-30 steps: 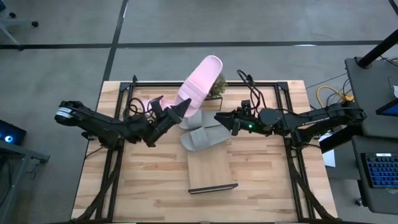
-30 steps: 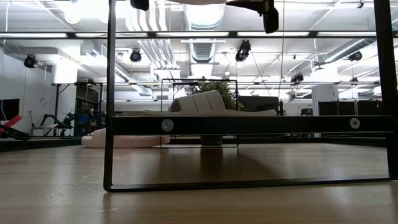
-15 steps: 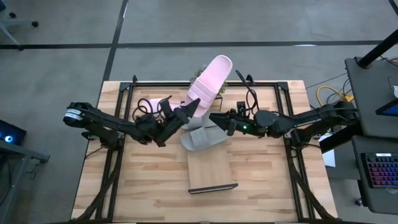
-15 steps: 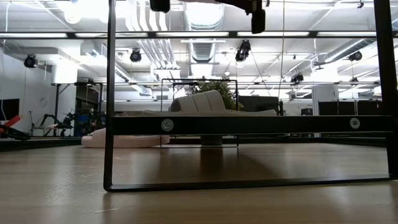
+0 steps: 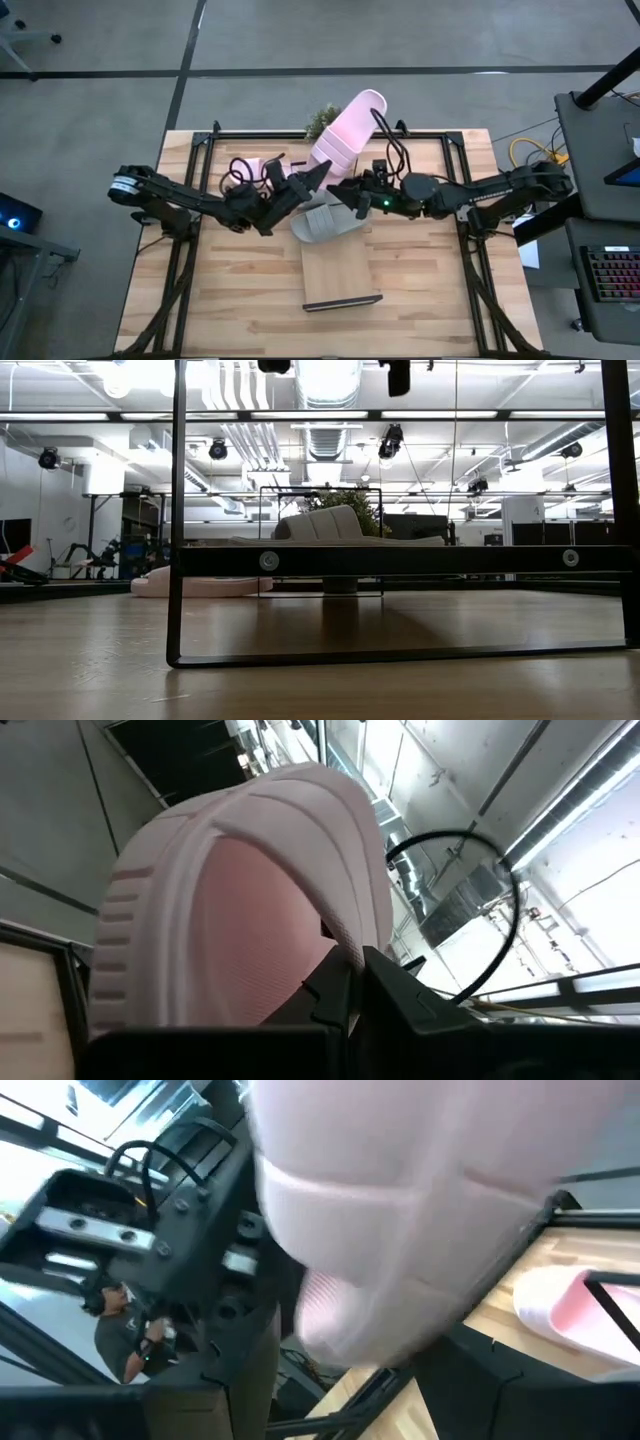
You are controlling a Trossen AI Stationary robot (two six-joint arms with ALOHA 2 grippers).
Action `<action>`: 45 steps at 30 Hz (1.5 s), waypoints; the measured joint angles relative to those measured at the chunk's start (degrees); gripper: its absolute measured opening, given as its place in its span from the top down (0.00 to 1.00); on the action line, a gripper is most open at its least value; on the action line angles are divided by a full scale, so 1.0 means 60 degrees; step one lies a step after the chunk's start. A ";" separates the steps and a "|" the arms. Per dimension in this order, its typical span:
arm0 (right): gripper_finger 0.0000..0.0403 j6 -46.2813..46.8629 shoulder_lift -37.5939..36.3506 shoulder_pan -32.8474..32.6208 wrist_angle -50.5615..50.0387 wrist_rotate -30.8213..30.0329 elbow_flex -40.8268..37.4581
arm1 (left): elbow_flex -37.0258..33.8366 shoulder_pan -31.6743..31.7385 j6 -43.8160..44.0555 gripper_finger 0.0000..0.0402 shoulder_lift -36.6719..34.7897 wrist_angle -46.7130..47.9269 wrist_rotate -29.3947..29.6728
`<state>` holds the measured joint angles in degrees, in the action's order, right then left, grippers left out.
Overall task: Pick and place slides into the shelf
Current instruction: Put the bottom pink slide on the shelf
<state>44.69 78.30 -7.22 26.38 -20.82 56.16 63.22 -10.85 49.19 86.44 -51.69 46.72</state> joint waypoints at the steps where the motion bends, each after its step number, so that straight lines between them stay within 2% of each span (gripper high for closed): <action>1: 0.50 -0.0049 0.0027 0.0000 -0.0099 0.0002 0.0084 | 0.0000 -0.0003 0.0003 1.00 -0.0019 0.0020 -0.0005; 27: 0.51 0.0085 0.0394 0.0401 -0.0154 -0.0044 0.0431 | -0.0004 -0.0004 0.0015 1.00 -0.0049 -0.0047 -0.0314; 31: 0.60 0.0073 0.0394 0.0397 -0.0151 -0.0040 0.0431 | -0.0004 -0.0004 -0.0003 1.00 -0.0049 -0.0037 -0.0384; 39: 0.88 -0.0008 0.0394 0.0404 -0.0151 -0.0036 0.0431 | -0.0007 -0.0015 -0.0011 1.00 -0.0056 -0.0054 -0.0537; 45: 0.89 0.0050 0.0394 0.0404 -0.0166 -0.0033 0.0431 | -0.0007 -0.0011 -0.0011 1.00 -0.0056 -0.0054 -0.0558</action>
<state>44.99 80.66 -4.80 25.38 -21.02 58.74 63.18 -10.92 49.12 86.11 -52.01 43.38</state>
